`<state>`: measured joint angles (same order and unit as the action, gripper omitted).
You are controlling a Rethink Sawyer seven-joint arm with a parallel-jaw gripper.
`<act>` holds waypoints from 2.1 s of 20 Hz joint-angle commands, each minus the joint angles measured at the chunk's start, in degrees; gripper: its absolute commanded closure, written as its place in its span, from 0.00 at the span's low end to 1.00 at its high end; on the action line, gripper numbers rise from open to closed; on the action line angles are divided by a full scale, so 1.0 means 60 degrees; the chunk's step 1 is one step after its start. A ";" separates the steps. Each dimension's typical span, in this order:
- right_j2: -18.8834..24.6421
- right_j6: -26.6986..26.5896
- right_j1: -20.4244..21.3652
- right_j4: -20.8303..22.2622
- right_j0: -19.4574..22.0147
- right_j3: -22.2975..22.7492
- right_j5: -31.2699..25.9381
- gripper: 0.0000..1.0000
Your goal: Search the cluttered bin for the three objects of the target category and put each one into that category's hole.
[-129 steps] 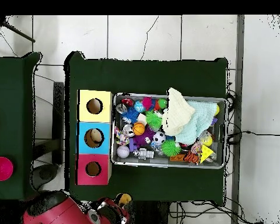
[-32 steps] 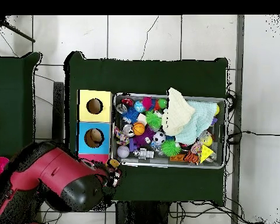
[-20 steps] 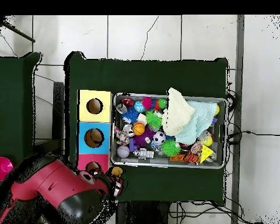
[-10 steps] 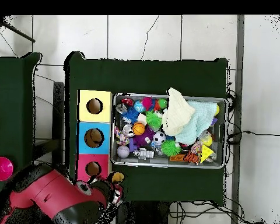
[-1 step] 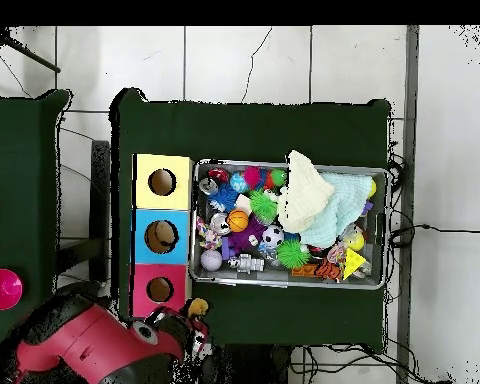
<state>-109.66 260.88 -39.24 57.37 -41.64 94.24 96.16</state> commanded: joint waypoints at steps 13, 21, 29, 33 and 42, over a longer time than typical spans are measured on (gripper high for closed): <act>0.0519 0.3480 -0.0079 -0.0534 0.0599 -0.0207 0.1402 1.00; 0.1664 0.3387 0.0820 -0.0254 0.0348 -0.0581 0.1854 1.00; 0.2400 0.2914 0.1472 0.0005 -0.0338 -0.2031 -0.0081 1.00; 0.2416 0.2587 0.1488 0.0020 -0.0521 -0.2568 -0.0925 1.00; 0.2755 0.1889 0.1776 0.0218 -0.0919 -0.3299 -0.2644 1.00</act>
<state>-97.96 260.92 -29.23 58.77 -47.03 86.81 84.58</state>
